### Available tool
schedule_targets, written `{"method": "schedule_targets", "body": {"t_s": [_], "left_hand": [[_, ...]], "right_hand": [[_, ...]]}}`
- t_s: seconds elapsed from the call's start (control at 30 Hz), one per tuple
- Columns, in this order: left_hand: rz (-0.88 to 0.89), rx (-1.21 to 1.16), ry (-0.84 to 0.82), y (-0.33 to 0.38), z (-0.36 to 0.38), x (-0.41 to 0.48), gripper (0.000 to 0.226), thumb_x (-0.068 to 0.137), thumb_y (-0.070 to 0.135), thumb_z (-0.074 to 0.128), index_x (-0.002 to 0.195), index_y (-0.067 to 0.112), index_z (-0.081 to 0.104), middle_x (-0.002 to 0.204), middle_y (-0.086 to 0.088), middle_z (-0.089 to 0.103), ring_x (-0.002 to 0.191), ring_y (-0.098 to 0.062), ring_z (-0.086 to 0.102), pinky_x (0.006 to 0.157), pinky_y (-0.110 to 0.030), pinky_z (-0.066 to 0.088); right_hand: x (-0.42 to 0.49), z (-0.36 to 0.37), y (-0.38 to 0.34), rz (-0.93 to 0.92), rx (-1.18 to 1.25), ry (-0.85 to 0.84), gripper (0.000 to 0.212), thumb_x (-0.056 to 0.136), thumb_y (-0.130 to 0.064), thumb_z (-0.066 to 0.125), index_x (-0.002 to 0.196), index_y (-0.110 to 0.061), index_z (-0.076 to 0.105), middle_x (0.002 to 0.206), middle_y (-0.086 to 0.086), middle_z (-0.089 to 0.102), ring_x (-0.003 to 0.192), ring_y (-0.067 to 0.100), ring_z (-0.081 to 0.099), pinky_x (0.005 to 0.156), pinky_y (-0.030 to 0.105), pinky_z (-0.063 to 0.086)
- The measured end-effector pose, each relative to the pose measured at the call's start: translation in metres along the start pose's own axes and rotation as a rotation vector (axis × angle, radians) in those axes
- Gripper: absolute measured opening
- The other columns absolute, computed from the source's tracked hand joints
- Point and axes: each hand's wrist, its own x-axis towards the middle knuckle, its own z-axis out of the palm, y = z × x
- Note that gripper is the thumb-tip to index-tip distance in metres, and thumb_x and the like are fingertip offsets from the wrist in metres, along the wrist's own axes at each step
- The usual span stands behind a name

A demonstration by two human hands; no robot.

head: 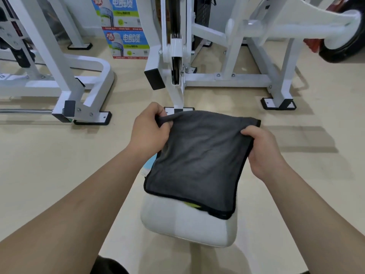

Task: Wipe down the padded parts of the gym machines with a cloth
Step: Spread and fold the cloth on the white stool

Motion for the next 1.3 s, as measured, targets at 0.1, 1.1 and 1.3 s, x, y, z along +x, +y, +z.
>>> {"method": "schedule_targets", "body": {"t_s": [0.1, 1.1, 1.3], "left_hand": [[-0.074, 0.045, -0.167, -0.007, -0.001, -0.01, 0.021, 0.088, 0.009, 0.069, 0.101, 0.025, 0.064, 0.09, 0.006, 0.066, 0.084, -0.011, 0.064, 0.078, -0.028, 0.054], [-0.279, 0.855, -0.5, -0.073, 0.027, -0.033, 0.039, 0.099, 0.05, 0.058, 0.086, 0.014, 0.053, 0.077, -0.003, 0.057, 0.068, -0.014, 0.052, 0.06, -0.029, 0.038], [-0.407, 0.473, -0.392, -0.062, -0.012, -0.032, 0.027, 0.099, 0.036, 0.058, 0.095, 0.01, 0.061, 0.087, -0.009, 0.064, 0.081, -0.024, 0.061, 0.069, -0.036, 0.05]], "right_hand": [[-0.006, -0.007, 0.004, -0.086, -0.25, -0.02, 0.029, 0.081, 0.011, 0.056, 0.091, -0.015, 0.065, 0.085, 0.006, 0.068, 0.078, 0.022, 0.064, 0.071, 0.034, 0.051], [-0.006, -0.022, 0.066, -0.081, -1.069, -0.318, 0.02, 0.085, -0.024, 0.065, 0.078, -0.018, 0.047, 0.074, -0.004, 0.054, 0.067, 0.017, 0.049, 0.059, 0.031, 0.039], [-0.007, 0.0, 0.071, 0.189, -0.702, -0.303, 0.023, 0.094, -0.034, 0.066, 0.093, -0.016, 0.051, 0.095, 0.005, 0.062, 0.082, 0.021, 0.056, 0.069, 0.033, 0.044]]}}
